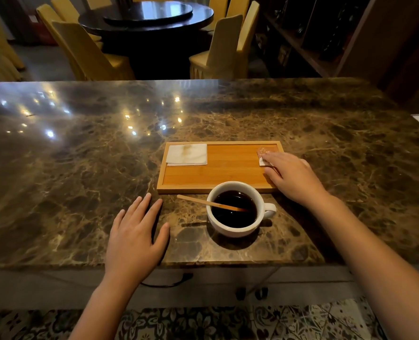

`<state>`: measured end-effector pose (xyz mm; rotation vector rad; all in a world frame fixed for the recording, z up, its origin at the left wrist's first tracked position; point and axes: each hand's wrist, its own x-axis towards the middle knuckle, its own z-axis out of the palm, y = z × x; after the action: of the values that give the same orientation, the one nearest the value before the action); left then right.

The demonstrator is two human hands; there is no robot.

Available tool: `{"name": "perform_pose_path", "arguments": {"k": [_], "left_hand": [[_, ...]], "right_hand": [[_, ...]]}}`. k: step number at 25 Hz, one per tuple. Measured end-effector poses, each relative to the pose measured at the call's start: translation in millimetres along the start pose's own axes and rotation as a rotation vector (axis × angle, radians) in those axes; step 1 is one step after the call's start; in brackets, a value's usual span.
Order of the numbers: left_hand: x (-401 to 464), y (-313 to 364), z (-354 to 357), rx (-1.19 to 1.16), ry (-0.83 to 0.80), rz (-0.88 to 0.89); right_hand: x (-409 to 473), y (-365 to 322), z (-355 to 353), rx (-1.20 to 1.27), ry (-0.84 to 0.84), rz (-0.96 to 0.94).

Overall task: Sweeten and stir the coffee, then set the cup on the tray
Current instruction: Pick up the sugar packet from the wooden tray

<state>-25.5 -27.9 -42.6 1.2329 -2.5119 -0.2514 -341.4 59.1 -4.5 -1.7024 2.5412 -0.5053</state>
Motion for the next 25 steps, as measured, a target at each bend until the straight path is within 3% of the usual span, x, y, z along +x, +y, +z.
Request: {"name": "perform_pose_path", "arguments": {"k": [3, 6, 10, 17, 25], "left_hand": [[-2, -1, 1, -0.005, 0.003, -0.003], [-1, -1, 1, -0.007, 0.011, -0.001], [-1, -1, 3, -0.013, 0.029, 0.000], [0, -1, 3, -0.008, 0.038, 0.001], [-1, -1, 3, -0.009, 0.041, 0.007]], "right_hand": [[-3, -2, -4, 0.150, 0.106, -0.044], [2, 2, -3, 0.201, 0.163, 0.074], [5, 15, 1, 0.206, 0.079, 0.284], [0, 24, 0, 0.321, 0.123, 0.319], [-23, 28, -22, 0.970, 0.171, 0.372]]}}
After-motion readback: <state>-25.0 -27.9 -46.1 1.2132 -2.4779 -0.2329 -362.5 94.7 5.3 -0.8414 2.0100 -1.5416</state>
